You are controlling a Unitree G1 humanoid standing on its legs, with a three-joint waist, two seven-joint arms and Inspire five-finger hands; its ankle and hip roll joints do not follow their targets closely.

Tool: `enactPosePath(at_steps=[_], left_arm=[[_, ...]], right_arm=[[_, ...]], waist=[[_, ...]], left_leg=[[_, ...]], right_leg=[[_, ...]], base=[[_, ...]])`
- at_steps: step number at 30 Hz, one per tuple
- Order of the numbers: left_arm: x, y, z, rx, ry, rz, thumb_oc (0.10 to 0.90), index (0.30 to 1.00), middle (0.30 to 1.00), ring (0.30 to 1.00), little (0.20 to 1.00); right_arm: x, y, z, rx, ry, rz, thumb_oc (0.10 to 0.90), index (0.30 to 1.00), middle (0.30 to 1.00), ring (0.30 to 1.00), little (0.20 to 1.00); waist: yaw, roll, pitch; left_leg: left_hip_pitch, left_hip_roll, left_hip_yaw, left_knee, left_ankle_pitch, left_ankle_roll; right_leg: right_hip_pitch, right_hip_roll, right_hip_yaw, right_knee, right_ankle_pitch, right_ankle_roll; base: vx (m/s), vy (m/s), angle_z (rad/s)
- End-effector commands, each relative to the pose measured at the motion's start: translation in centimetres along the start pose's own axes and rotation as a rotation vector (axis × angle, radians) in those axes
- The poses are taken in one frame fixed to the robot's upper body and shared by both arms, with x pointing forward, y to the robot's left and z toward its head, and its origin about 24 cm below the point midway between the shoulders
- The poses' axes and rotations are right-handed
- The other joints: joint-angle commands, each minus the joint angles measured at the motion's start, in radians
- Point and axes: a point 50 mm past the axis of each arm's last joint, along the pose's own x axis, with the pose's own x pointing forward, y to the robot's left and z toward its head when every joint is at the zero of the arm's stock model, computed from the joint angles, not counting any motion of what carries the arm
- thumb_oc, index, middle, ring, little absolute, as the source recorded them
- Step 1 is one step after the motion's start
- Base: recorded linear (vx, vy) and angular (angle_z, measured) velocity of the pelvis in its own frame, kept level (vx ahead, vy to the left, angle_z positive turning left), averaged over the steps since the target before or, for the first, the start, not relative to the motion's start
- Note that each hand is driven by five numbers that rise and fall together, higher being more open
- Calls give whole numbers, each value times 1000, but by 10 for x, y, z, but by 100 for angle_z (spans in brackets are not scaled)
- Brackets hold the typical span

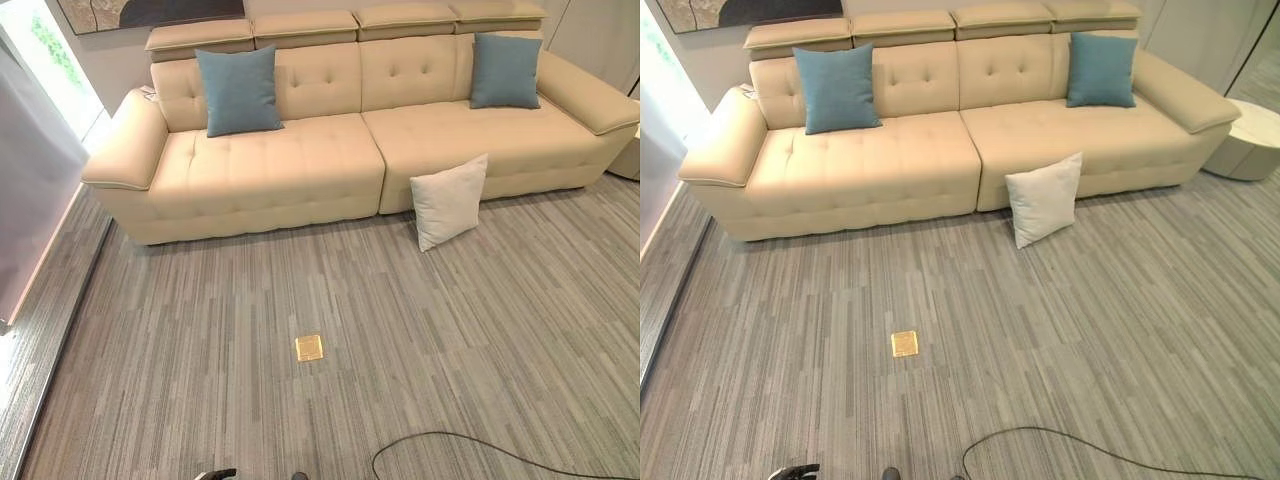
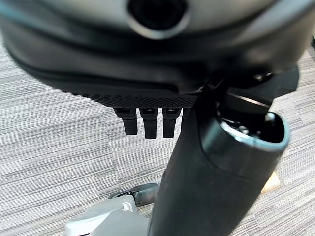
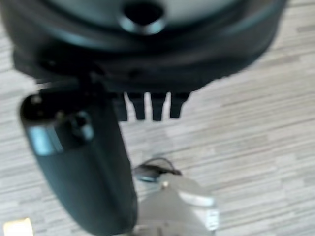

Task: Pick up all the scattered cushions and arrange them neatly on the sofa.

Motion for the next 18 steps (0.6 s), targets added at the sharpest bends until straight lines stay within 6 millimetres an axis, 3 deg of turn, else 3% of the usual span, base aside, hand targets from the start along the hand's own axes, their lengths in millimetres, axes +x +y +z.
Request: enactPosePath(at_steps=[1, 11, 14, 15, 16, 18], left_arm=[[2, -11, 16, 119, -38, -19, 800, 900, 900, 900, 900], [3, -23, 37, 245, -95, -52, 800, 900, 900, 900, 900], [3, -28, 48, 309, -122, -62, 800, 900, 900, 900, 900], [3, -28, 50, 332, -129, -65, 800, 900, 900, 900, 900], [3, -25, 54, 352, -136, -51, 800, 900, 900, 900, 900], [3, -25, 54, 352, -136, -51, 800, 900, 900, 900, 900]], right_arm=[[0, 0, 9, -78, -38, -24, 800, 900, 900, 900, 900], [1, 5, 28, -118, -92, -19, 800, 900, 900, 900, 900], [0, 4, 44, -124, -133, -24, 800, 900, 900, 900, 900], [0, 4, 51, -130, -151, -28, 800, 900, 900, 900, 900], [-1, 3, 59, -146, -177, -38, 800, 900, 900, 900, 900], [-1, 3, 59, -146, -177, -39, 800, 900, 900, 900, 900]], waist=[[18, -12, -32], [0, -16, -6], [-9, -6, 31], [-12, 0, 46], [4, 10, 61], [4, 10, 62]], left_leg=[[-54, 26, 18, -23, -12, -49], [-65, 28, 36, -23, -15, -50], [-74, 49, 69, -23, -14, -39], [-77, 61, 91, -23, -17, -36], [-74, 91, 155, -23, -20, -42], [-73, 90, 155, -23, -20, -42]], right_leg=[[-34, -70, -6, 4, -78, 117], [-46, -78, -4, 4, -70, 121], [-110, -91, -6, 105, -74, 124], [-137, -103, -32, 153, -81, 126], [-154, -158, -169, 212, -99, 124], [-154, -159, -170, 215, -101, 124]], base=[[0, 0, 0], [1, 0, -1], [-106, -53, -18], [-107, -90, -62], [-105, -90, -100], [1, -100, -129]])
